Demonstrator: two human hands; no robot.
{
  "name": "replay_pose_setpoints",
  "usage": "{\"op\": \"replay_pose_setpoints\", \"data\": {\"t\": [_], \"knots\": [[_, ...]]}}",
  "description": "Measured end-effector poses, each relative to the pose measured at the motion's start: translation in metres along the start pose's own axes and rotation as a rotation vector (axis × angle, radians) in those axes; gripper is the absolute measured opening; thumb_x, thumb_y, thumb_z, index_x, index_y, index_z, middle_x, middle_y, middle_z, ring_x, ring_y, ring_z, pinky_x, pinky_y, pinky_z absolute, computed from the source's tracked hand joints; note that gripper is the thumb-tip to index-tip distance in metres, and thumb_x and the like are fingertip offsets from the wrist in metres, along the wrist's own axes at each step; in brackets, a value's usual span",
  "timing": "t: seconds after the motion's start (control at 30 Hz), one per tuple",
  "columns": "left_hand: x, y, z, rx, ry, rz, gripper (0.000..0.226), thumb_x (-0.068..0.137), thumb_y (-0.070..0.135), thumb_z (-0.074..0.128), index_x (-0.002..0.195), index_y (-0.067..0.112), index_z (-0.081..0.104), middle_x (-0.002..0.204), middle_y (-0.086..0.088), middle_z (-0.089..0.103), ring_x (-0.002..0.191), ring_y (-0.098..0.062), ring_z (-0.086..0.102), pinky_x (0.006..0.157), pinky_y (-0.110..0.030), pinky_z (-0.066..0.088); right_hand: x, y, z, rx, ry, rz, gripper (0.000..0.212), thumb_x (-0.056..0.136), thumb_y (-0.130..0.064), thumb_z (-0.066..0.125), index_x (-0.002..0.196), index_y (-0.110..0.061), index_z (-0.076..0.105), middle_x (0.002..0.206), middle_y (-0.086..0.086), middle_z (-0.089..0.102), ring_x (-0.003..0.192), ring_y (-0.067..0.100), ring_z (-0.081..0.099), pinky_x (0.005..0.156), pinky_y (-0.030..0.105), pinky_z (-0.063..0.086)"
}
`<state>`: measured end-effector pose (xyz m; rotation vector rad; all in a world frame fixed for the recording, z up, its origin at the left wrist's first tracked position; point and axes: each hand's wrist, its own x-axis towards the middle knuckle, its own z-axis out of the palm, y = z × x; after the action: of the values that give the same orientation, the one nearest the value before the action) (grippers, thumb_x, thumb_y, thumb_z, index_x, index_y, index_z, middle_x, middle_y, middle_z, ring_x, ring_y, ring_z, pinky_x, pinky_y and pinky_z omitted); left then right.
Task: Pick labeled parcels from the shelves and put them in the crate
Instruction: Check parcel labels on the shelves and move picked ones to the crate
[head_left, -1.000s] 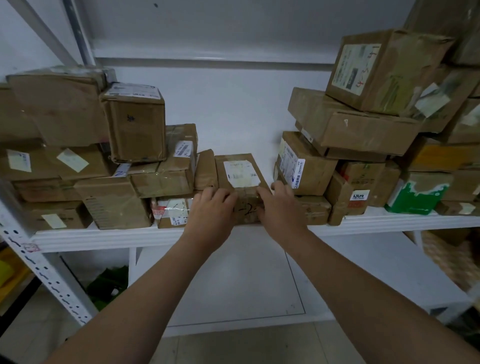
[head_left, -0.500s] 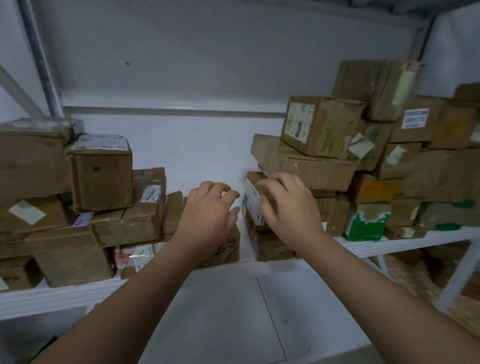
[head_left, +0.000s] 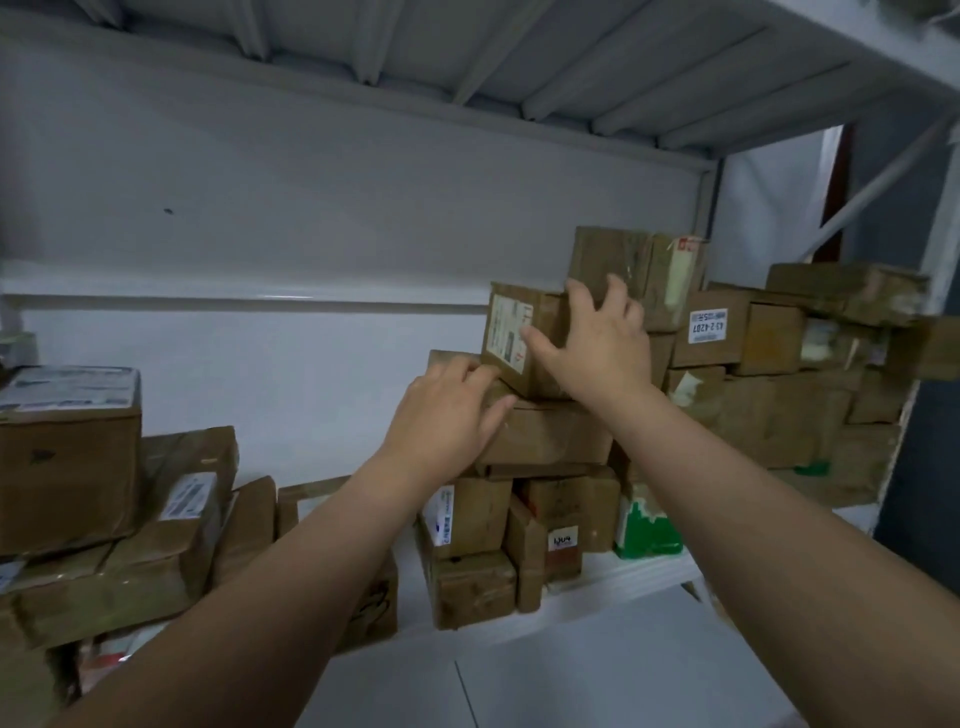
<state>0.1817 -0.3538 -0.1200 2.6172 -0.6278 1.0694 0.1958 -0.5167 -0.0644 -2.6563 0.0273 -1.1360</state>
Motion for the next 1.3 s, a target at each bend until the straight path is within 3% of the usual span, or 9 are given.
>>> {"op": "replay_pose_setpoints", "data": {"t": [0.27,0.47,0.53,0.6,0.67,0.8,0.97,1.1,1.3], "knots": [[0.01,-0.008,0.019,-0.266,-0.15,-0.154,0.039,0.097,0.046,0.04,0.121,0.023,0.062,0.119,-0.001,0.058,0.109,-0.019,0.052,0.092,-0.032,0.043,0.022,-0.004,0.006,0.202,0.033,0.086,0.055,0.08,-0.054,0.063,0.118,-0.022,0.039,0.129,0.008,0.039,0.118,0.035,0.039,0.078,0.041,0.045],[0.018,-0.01,0.025,-0.439,-0.126,-0.282,0.055,0.092,0.062,0.033,0.13,0.027,0.053,0.125,0.002,0.06,0.118,-0.022,0.05,0.099,-0.044,0.043,0.005,-0.001,0.003,0.474,0.321,-0.088,0.049,0.077,-0.048,0.07,0.11,-0.021,0.045,0.115,-0.004,0.043,0.111,0.016,0.042,0.082,0.025,0.041],[0.022,-0.008,0.022,-0.622,-0.077,-0.358,0.062,0.088,0.07,0.031,0.133,0.03,0.047,0.126,0.006,0.057,0.119,-0.017,0.05,0.097,-0.038,0.046,-0.001,-0.002,-0.002,0.701,0.357,-0.069,0.046,0.077,-0.041,0.073,0.107,-0.023,0.042,0.112,-0.006,0.041,0.104,0.009,0.044,0.082,0.014,0.039],[0.024,0.0,0.009,-0.877,0.002,-0.402,0.048,0.092,0.057,0.039,0.134,0.032,0.042,0.123,0.013,0.053,0.107,-0.001,0.052,0.085,-0.015,0.046,-0.006,-0.004,-0.004,0.895,0.35,-0.033,0.044,0.077,-0.035,0.074,0.104,-0.025,0.041,0.111,-0.003,0.043,0.099,0.003,0.048,0.076,0.006,0.04],[0.024,0.009,-0.004,-1.093,0.08,-0.411,0.043,0.091,0.049,0.045,0.131,0.035,0.042,0.118,0.021,0.054,0.097,0.012,0.054,0.074,-0.006,0.044,-0.01,-0.008,-0.002,1.04,0.302,-0.019,0.042,0.075,-0.039,0.074,0.099,-0.031,0.04,0.113,0.004,0.048,0.101,0.008,0.053,0.073,0.01,0.046],[0.021,0.014,-0.021,-1.349,0.151,-0.367,0.05,0.076,0.051,0.058,0.123,0.046,0.042,0.115,0.022,0.064,0.105,0.006,0.059,0.089,-0.022,0.048,-0.017,-0.016,0.002,1.128,0.191,0.013,0.044,0.066,-0.057,0.061,0.094,-0.032,0.038,0.111,0.011,0.053,0.103,0.02,0.057,0.071,0.014,0.048],[0.011,-0.002,-0.039,-1.27,0.212,-0.289,0.075,0.071,0.038,0.07,0.137,0.039,0.035,0.119,0.017,0.064,0.11,0.001,0.059,0.094,-0.03,0.047,-0.028,-0.03,-0.007,1.222,-0.089,-0.071,0.05,0.084,-0.041,0.053,0.123,-0.056,0.026,0.131,-0.025,0.035,0.126,0.004,0.037,0.101,0.029,0.034],[-0.006,-0.022,-0.052,-1.131,0.291,-0.26,0.085,0.073,0.034,0.074,0.144,0.038,0.028,0.128,0.016,0.058,0.119,-0.003,0.054,0.098,-0.031,0.045,-0.035,-0.041,-0.011,1.173,-0.224,-0.125,0.052,0.1,-0.023,0.044,0.125,-0.06,0.018,0.117,-0.041,0.027,0.106,-0.025,0.027,0.099,0.023,0.022],[-0.032,-0.036,-0.062,-1.063,0.33,-0.266,0.083,0.073,0.03,0.071,0.144,0.035,0.029,0.128,0.016,0.058,0.118,-0.001,0.053,0.088,-0.018,0.049,-0.053,-0.065,-0.006,1.196,-0.263,-0.154,0.052,0.099,-0.023,0.045,0.126,-0.062,0.022,0.125,-0.029,0.033,0.124,-0.004,0.032,0.099,0.022,0.027]]}}
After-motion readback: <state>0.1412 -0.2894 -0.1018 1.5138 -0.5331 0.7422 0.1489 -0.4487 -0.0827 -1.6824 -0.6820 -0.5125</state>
